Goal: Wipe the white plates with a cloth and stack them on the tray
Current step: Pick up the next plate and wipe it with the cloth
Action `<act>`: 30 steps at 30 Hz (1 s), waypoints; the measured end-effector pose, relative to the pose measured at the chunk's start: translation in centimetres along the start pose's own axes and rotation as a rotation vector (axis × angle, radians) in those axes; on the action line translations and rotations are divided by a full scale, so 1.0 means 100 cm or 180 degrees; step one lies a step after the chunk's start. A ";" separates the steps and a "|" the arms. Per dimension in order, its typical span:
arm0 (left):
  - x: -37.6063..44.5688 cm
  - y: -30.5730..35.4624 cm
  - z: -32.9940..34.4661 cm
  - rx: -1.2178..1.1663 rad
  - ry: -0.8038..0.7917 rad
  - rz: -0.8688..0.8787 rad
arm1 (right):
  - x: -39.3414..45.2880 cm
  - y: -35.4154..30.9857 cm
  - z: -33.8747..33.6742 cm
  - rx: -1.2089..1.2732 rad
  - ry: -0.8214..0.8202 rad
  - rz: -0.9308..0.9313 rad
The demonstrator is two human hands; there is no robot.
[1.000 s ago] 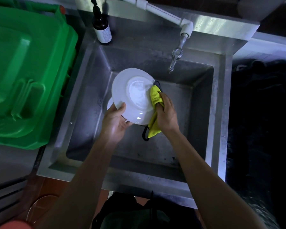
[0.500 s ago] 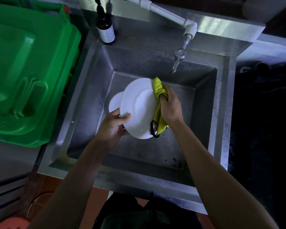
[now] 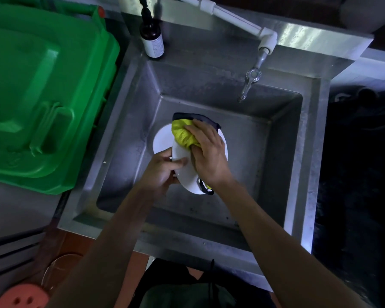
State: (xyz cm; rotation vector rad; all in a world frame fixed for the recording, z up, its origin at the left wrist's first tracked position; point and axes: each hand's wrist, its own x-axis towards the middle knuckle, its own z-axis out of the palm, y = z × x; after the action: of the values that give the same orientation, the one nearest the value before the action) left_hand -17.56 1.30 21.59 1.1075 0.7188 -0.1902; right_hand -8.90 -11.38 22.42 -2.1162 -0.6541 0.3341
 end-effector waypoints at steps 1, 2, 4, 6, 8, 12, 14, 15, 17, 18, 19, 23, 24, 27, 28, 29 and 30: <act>0.001 0.000 0.000 -0.0011 0.0022 0.0005 | -0.003 -0.001 0.002 0.0029 -0.0046 -0.0042; 0.001 0.000 -0.001 -0.0025 0.0037 0.0009 | -0.006 -0.001 0.003 0.0053 -0.0085 -0.0085; 0.002 -0.001 -0.001 -0.0037 0.0052 0.0035 | -0.013 0.001 0.005 0.0103 -0.0134 -0.0161; 0.002 -0.002 0.000 -0.0062 0.0089 0.0052 | -0.018 0.004 0.006 0.0115 -0.0177 -0.0211; 0.002 -0.002 0.002 -0.0073 0.0098 0.0057 | -0.021 0.007 0.005 0.0083 -0.0194 -0.0286; 0.000 -0.001 0.005 -0.0029 -0.0013 0.0027 | -0.012 0.015 -0.001 -0.0063 -0.0050 -0.0325; -0.002 0.000 0.007 -0.0116 -0.0025 0.0015 | -0.005 0.018 -0.005 -0.0114 0.0063 -0.0139; -0.003 0.000 0.008 -0.0169 -0.0032 0.0021 | -0.001 0.020 -0.007 -0.0133 0.0111 0.0007; -0.005 0.001 0.008 -0.0244 -0.0039 0.0051 | 0.006 0.024 -0.011 -0.0082 0.0178 0.0299; -0.005 0.002 0.007 -0.0271 -0.0029 0.0073 | 0.009 0.027 -0.013 -0.0007 0.0202 0.0408; -0.004 0.002 0.007 -0.0306 -0.0014 0.0092 | 0.012 0.029 -0.015 0.0073 0.0222 0.0491; -0.003 0.001 0.009 -0.0509 0.0066 0.0089 | 0.013 0.034 -0.019 0.0107 0.0194 0.0717; -0.003 0.000 0.010 -0.0571 0.0081 0.0077 | 0.012 0.034 -0.019 0.0048 0.0176 0.0735; -0.003 -0.004 0.013 -0.0721 0.0119 0.0045 | 0.009 0.034 -0.018 -0.0173 0.0124 0.0854; -0.002 -0.005 0.014 -0.0747 0.0136 0.0030 | 0.007 0.035 -0.017 -0.0229 0.0095 0.0892; -0.002 -0.005 0.015 -0.0769 0.0156 0.0021 | 0.004 0.035 -0.015 -0.0260 0.0059 0.0921; -0.001 -0.005 0.015 -0.0782 0.0179 0.0017 | 0.001 0.035 -0.013 -0.0276 0.0022 0.0946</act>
State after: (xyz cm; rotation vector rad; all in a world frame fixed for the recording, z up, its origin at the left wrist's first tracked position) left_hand -17.24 -0.26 21.68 0.8828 0.7676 -0.0638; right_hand -7.03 -13.87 20.38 -2.2996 -0.3533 0.4680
